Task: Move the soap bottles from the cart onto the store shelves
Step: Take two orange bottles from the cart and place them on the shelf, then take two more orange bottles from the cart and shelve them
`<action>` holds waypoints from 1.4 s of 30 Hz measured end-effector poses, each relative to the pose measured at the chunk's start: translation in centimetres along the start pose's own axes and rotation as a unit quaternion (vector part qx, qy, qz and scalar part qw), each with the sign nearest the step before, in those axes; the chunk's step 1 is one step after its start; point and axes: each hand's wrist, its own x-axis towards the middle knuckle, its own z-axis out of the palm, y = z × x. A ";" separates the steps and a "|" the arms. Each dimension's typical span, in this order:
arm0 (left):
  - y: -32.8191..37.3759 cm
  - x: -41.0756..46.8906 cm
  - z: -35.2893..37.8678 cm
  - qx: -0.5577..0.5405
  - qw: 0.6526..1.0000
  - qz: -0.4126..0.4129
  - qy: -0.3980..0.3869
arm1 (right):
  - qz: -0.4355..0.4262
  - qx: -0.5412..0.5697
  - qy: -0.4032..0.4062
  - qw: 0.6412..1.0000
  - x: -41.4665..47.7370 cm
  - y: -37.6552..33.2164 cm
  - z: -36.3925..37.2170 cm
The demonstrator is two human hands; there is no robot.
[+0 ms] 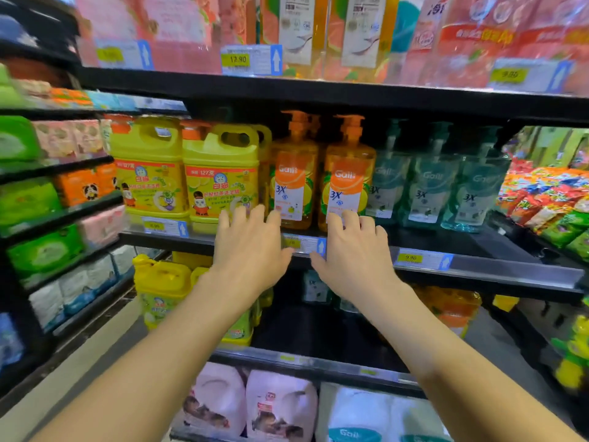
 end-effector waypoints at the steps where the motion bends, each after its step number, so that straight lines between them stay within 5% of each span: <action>1: 0.2 -1.1 -0.5 0.003 1.000 -0.013 -0.007 | -0.016 0.011 0.000 1.000 -0.7 0.0 -0.3; 12: -3.7 -15.4 -6.8 0.110 0.971 -0.205 -0.054 | -0.193 0.104 -0.018 0.976 -7.7 -7.0 -2.3; 42: -35.3 -67.4 -23.6 0.208 0.757 -0.604 -0.136 | -0.575 0.227 -0.068 0.783 -43.1 -58.1 -14.6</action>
